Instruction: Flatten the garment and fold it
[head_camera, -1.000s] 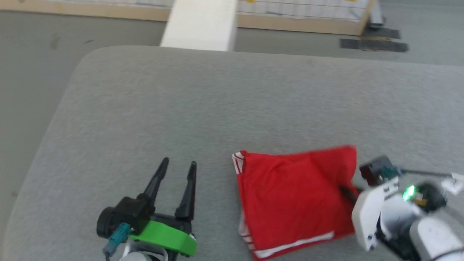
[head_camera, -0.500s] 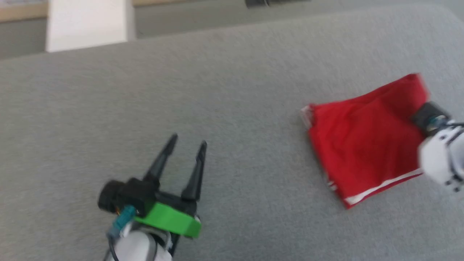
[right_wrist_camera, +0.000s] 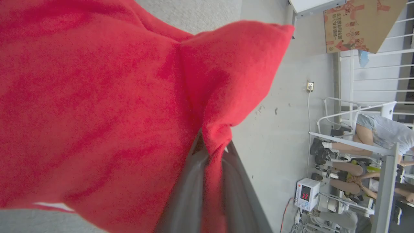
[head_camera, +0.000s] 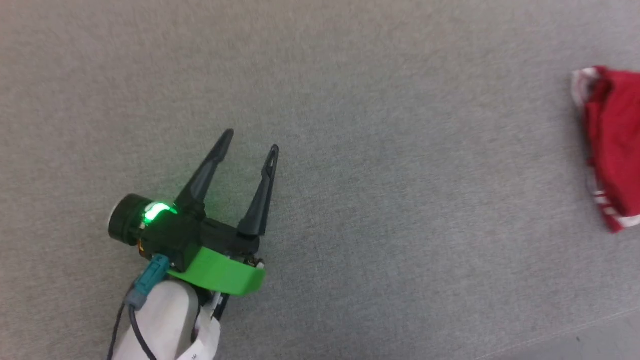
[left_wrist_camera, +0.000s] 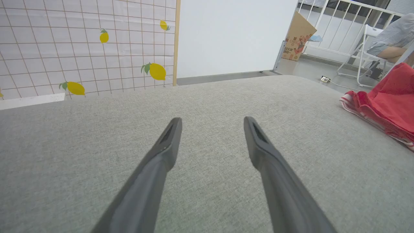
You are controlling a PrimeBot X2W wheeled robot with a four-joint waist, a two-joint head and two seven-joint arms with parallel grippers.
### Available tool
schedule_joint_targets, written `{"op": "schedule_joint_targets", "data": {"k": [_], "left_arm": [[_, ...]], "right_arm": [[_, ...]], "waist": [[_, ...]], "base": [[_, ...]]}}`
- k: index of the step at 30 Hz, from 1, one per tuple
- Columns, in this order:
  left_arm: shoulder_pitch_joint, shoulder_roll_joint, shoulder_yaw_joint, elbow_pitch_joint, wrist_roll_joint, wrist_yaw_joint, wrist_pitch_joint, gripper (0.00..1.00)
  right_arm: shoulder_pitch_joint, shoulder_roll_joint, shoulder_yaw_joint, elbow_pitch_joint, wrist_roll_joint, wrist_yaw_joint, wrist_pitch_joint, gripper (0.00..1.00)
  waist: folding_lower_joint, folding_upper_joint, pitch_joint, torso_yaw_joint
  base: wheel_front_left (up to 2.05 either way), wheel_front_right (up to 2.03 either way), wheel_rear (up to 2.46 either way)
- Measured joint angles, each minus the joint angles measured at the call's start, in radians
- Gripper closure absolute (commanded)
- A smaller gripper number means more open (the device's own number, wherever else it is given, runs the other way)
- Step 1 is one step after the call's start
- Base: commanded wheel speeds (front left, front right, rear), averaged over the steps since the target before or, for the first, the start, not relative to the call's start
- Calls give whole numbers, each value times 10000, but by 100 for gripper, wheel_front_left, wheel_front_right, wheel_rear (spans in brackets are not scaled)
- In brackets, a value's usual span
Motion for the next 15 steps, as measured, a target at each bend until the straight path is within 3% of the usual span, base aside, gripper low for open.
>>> {"op": "schedule_joint_targets", "data": {"k": [2,10,11,12,15], "left_arm": [[-148,17,8,-136,8,0,0,0],[-406,-75,-65,-293,10,-29,0,0],[-406,-107,-59,-286,8,-38,-2,0],[-406,-157,-38,-272,8,-48,-2,0],[-392,-293,63,-144,-13,-50,-2,0]], "right_arm": [[-200,128,-1066,780,-577,0,-637,100],[-257,516,-2554,2096,-1465,0,-1158,100],[-289,585,-2679,2176,-1626,0,-1210,84],[-319,665,-2780,2220,-1753,0,-1269,0],[-369,878,-2938,2307,-2029,0,-1350,0]], "waist": [[0,0,539,132],[0,0,1170,659],[0,0,1201,730],[0,0,1210,797],[0,0,1087,903]], "base": [[0,0,0],[0,0,0],[0,0,0],[0,0,0],[0,0,0]]}}
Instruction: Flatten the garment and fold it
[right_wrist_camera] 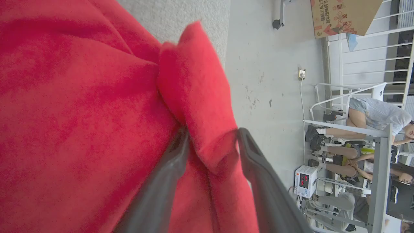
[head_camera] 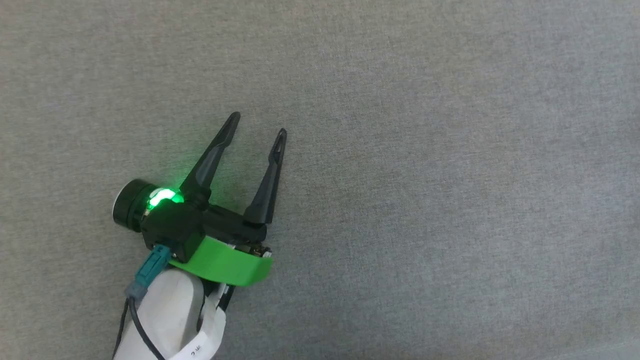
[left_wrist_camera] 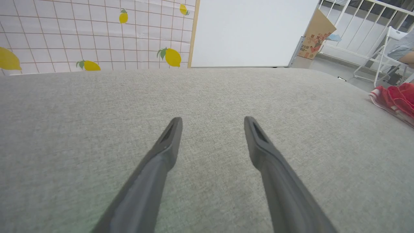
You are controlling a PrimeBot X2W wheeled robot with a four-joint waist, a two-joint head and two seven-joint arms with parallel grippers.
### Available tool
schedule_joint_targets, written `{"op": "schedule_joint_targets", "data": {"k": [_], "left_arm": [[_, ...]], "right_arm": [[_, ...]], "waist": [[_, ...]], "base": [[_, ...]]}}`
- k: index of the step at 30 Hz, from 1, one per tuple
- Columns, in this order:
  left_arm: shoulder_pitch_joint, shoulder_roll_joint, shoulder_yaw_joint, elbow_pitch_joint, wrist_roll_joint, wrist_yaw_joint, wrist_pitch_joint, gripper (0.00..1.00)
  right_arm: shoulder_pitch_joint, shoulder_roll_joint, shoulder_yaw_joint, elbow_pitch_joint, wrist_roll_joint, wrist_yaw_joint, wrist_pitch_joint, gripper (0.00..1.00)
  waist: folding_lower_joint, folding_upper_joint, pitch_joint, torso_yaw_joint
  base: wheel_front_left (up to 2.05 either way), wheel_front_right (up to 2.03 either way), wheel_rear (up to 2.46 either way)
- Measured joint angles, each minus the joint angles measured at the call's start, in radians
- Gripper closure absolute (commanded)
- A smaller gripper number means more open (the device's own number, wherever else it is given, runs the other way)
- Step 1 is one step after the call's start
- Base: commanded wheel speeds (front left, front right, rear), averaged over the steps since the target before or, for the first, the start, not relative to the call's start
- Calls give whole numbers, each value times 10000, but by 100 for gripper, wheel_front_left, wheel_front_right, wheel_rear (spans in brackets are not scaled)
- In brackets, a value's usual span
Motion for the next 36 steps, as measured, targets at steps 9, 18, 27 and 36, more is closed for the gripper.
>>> {"op": "schedule_joint_targets", "data": {"k": [9,18,27,36], "left_arm": [[665,-447,612,717,-176,0,2,0],[1600,-754,1429,934,-334,4,4,0],[2191,-953,1941,851,-33,265,2,0],[2612,-993,2151,1026,151,376,2,0]], "right_arm": [[-454,337,73,-581,-479,-2,-708,0],[-622,1547,575,-1795,698,-2,-1567,0],[946,3436,81,-3988,1574,-2,-2320,0],[3641,6113,-430,-6272,1730,-2,-2644,0]], "waist": [[0,0,-1172,130],[-2,0,-3073,304],[-2,0,-4568,801],[-2,-1,-5279,1484]], "base": [[0,0,0],[0,0,0],[0,0,0],[0,0,0]]}}
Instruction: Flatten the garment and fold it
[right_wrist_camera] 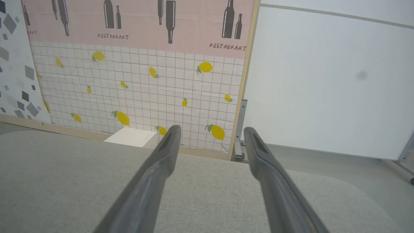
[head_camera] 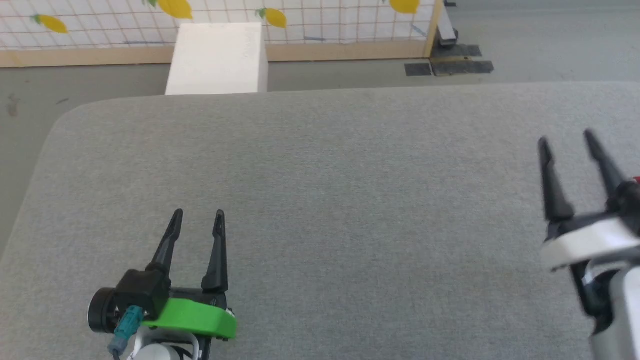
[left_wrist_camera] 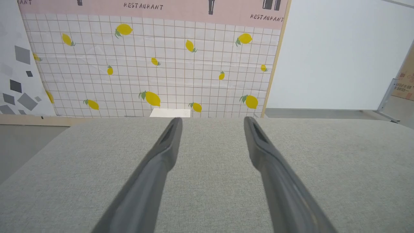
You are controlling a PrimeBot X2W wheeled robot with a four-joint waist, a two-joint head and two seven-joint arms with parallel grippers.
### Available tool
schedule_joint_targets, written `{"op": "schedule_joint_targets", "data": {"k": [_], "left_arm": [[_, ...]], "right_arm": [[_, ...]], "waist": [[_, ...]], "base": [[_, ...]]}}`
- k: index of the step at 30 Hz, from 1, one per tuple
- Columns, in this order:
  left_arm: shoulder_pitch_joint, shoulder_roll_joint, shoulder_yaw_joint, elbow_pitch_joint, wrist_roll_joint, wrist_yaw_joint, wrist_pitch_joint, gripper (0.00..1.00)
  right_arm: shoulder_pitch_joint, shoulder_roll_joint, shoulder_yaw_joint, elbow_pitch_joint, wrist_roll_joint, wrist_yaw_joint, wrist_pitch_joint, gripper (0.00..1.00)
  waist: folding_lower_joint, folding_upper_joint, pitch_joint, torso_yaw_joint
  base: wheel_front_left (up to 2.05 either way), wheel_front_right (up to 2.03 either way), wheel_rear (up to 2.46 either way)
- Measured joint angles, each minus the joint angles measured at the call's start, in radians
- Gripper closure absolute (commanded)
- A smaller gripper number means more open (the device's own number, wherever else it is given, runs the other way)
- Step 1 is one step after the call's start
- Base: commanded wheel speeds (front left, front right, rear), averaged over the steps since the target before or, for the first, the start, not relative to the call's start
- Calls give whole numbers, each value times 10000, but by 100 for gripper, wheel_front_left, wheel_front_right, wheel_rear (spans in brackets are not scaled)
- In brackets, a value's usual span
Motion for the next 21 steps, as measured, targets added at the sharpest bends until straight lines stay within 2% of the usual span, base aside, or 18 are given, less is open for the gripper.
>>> {"op": "schedule_joint_targets", "data": {"k": [9,13,21], "left_arm": [[99,-6,-75,441,395,15,0,0],[190,-15,-71,577,399,40,0,0],[267,-31,12,790,414,44,0,0]], "right_arm": [[1682,1521,-232,-426,-476,-4,-414,0],[2315,1732,-123,-389,-539,-2,-500,0],[2576,1904,-127,-420,-506,-2,-640,0]], "waist": [[0,0,-300,356],[0,0,-391,428],[0,0,-490,453]], "base": [[0,0,0],[0,0,0],[0,0,0]]}}
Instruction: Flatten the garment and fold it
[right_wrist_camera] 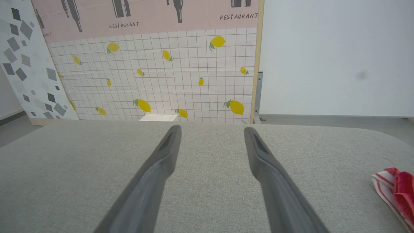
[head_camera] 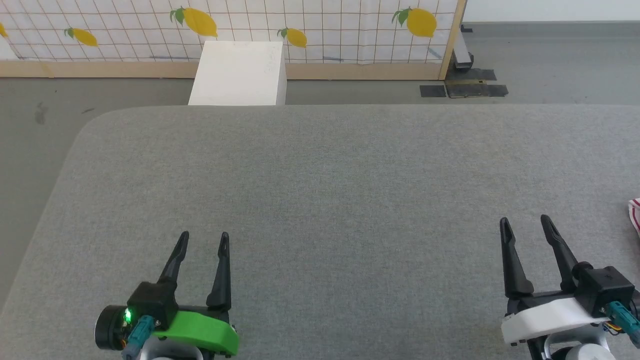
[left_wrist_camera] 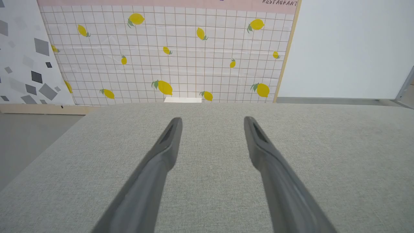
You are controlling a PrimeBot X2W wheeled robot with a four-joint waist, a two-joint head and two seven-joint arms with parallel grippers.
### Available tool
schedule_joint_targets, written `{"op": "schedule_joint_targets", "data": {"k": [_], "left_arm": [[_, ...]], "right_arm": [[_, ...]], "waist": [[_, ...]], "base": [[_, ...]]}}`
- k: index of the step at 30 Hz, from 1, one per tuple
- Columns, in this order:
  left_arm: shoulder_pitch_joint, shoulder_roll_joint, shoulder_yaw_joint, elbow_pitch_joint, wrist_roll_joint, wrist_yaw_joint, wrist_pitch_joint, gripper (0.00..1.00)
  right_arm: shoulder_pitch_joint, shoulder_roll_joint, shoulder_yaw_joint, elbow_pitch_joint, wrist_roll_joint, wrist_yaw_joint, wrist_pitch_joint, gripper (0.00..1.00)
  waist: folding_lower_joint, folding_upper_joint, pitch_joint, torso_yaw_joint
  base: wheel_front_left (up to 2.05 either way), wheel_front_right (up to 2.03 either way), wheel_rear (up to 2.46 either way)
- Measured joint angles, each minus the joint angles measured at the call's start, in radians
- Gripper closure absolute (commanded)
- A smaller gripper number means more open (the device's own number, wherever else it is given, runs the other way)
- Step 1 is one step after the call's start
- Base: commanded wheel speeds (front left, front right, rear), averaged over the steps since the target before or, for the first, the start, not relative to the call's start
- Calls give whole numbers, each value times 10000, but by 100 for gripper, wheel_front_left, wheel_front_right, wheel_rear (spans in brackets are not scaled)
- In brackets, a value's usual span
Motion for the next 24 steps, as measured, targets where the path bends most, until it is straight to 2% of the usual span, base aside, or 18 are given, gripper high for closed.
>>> {"op": "schedule_joint_targets", "data": {"k": [15,16,24], "left_arm": [[5,-12,50,86,58,0,0,0],[3,-10,46,94,52,-2,2,100],[-1,-10,50,94,58,-6,77,100]], "right_arm": [[4,13,142,-12,230,-2,-81,0],[4,13,151,-10,242,0,-79,100],[4,8,151,-6,240,0,-21,100]], "waist": [[0,0,4,39],[0,0,3,43],[0,0,-10,38]], "base": [[0,0,0],[0,0,0],[0,0,0]]}}
